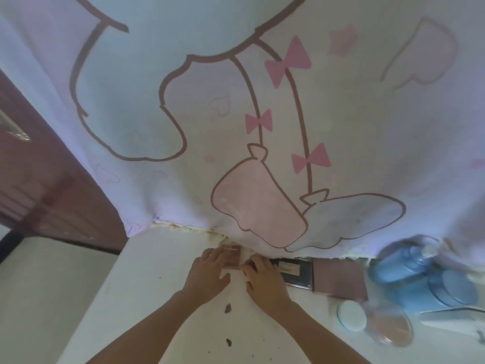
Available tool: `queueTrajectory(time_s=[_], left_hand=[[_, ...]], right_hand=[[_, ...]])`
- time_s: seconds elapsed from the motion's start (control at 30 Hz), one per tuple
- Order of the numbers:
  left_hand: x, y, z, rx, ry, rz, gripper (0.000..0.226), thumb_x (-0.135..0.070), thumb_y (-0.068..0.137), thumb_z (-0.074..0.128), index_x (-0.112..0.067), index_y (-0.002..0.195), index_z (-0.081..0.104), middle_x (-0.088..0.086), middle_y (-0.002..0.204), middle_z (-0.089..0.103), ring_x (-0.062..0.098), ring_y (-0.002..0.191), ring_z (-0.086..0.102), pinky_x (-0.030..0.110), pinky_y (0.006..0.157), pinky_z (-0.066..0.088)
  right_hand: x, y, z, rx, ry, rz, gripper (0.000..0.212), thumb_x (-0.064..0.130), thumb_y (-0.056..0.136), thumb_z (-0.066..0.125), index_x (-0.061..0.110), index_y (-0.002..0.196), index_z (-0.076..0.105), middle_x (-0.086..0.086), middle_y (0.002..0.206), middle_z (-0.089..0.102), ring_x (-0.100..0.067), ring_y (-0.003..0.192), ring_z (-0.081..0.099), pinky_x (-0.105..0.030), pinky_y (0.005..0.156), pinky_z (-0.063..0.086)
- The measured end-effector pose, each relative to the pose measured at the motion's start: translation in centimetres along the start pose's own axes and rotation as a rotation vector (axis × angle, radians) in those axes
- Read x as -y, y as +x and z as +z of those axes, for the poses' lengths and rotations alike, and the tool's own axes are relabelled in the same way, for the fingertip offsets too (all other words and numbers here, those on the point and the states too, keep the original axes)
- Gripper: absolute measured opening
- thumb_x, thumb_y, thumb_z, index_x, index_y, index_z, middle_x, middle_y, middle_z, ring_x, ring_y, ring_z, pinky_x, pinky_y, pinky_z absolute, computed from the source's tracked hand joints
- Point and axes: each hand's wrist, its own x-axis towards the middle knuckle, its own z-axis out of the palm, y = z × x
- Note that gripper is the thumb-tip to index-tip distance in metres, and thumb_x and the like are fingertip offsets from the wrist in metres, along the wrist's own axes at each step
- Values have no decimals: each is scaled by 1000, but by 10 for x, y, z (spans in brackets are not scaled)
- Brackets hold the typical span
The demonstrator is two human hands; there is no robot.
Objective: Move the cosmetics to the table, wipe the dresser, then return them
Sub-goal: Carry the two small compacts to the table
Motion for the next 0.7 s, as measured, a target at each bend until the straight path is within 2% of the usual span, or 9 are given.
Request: queueTrajectory(time_s=[0.13, 0.2, 0.3, 0.43, 0.53, 0.6, 0.7], left_hand=[[3, 20, 2, 91, 23, 59, 61, -45, 39, 70, -27, 97, 59, -6, 102, 67, 15, 87, 67, 22, 54, 53], [6, 26, 6, 141, 43, 63, 65, -48, 36, 71, -28, 96, 57, -7, 102, 67, 14, 87, 67, 21, 55, 53], [9, 28, 6, 114, 67, 79, 54, -50, 43, 55, -30, 93, 56, -10, 89, 65, 13, 80, 66, 21, 54, 51], [15, 20, 11, 97, 50, 68, 63, -50, 30, 71, -29, 87, 52, -9, 72, 60, 14, 64, 61, 22, 53, 49], [18, 5, 7, 52, 37, -21, 72, -53, 26, 72, -30, 89, 45, -11, 68, 59, 11, 55, 57, 22, 50, 47], [20, -5, -3, 8, 14, -73, 69, -53, 31, 69, -30, 91, 43, -10, 69, 60, 11, 55, 57, 22, 48, 46], [22, -23, -21, -58, 3, -155, 52, -52, 45, 45, -28, 92, 48, -8, 69, 60, 14, 55, 57, 23, 44, 44]], right_hand=[[0, 3, 4, -74, -33, -25, 49, 35, 37, 83, 29, 82, 65, 4, 93, 39, -16, 82, 41, -23, 59, 49], [0, 2, 8, -94, -57, -21, 51, 30, 35, 83, 32, 84, 66, 4, 94, 43, -16, 82, 40, -24, 63, 46], [-1, 1, 12, -99, -114, -42, 54, 24, 26, 82, 32, 78, 68, 5, 82, 58, -16, 76, 40, -26, 68, 33], [1, 1, 6, -59, -135, -64, 52, 23, 18, 83, 31, 67, 68, 8, 71, 60, -14, 62, 57, -20, 58, 47], [2, -1, 6, -60, -114, -85, 52, 27, 22, 87, 31, 71, 69, 8, 71, 61, -13, 62, 58, -20, 55, 48], [5, -1, 5, -96, -78, -108, 54, 26, 28, 88, 30, 78, 69, 8, 74, 62, -12, 67, 55, -19, 55, 47], [13, 0, 0, -159, 9, -173, 64, 21, 40, 90, 27, 94, 55, 6, 76, 61, -12, 65, 56, -18, 55, 48]])
